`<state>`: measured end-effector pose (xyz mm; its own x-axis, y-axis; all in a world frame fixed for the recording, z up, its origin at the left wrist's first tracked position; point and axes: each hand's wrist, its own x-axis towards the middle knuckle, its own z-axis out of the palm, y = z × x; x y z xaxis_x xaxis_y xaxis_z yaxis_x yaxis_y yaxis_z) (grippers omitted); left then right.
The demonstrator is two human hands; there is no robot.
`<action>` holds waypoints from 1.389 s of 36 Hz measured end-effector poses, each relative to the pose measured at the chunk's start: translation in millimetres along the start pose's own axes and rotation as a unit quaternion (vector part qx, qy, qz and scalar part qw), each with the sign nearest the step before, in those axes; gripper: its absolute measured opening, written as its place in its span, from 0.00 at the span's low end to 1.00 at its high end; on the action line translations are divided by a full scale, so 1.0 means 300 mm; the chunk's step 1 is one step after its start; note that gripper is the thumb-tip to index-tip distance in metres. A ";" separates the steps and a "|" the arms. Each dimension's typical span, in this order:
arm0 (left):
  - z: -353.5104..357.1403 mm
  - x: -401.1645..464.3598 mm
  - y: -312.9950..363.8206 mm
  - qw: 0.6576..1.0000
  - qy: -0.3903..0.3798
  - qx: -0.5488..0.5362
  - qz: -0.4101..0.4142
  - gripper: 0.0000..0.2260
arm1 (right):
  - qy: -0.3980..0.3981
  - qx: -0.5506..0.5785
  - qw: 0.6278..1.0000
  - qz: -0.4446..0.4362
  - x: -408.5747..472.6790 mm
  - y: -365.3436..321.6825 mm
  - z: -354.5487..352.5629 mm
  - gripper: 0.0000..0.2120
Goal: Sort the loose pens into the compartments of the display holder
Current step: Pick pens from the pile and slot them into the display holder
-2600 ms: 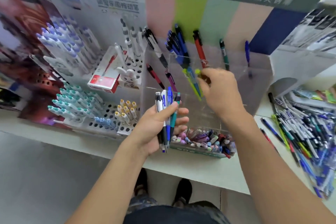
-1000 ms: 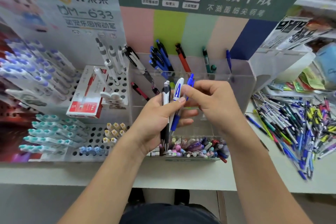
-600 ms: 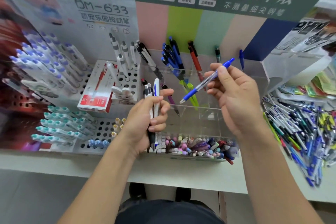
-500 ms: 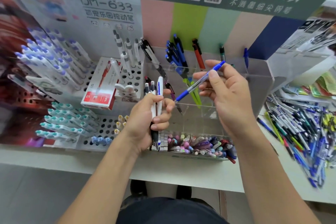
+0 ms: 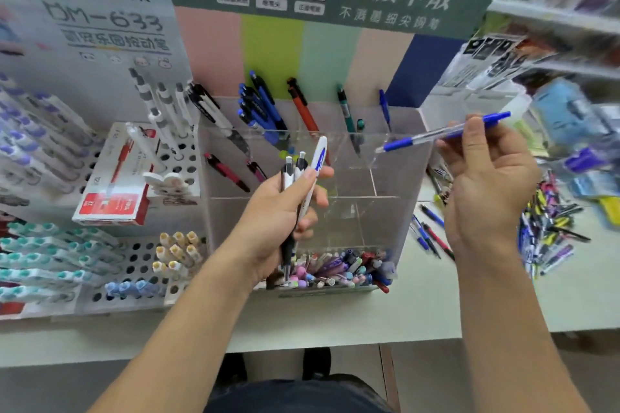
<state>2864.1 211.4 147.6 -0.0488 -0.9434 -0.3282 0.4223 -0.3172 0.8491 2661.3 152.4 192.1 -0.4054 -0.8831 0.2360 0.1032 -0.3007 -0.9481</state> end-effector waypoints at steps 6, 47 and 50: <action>0.051 0.027 0.013 1.000 -0.020 -0.006 0.010 0.12 | 0.020 -0.043 0.996 -0.069 0.039 -0.018 -0.020 0.06; -0.010 -0.021 0.013 0.996 0.048 -0.067 0.027 0.04 | -0.268 -0.422 0.850 -0.169 0.044 -0.036 0.267 0.23; -0.025 -0.028 0.000 0.996 0.046 -0.067 0.026 0.05 | -0.400 -0.387 0.831 -0.018 -0.068 -0.013 0.245 0.13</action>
<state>2871.3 220.0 147.1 0.0566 -0.9430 -0.3278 0.5387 -0.2476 0.8053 2735.8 145.0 206.5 0.3689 -0.9286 0.0398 -0.6361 -0.2835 -0.7176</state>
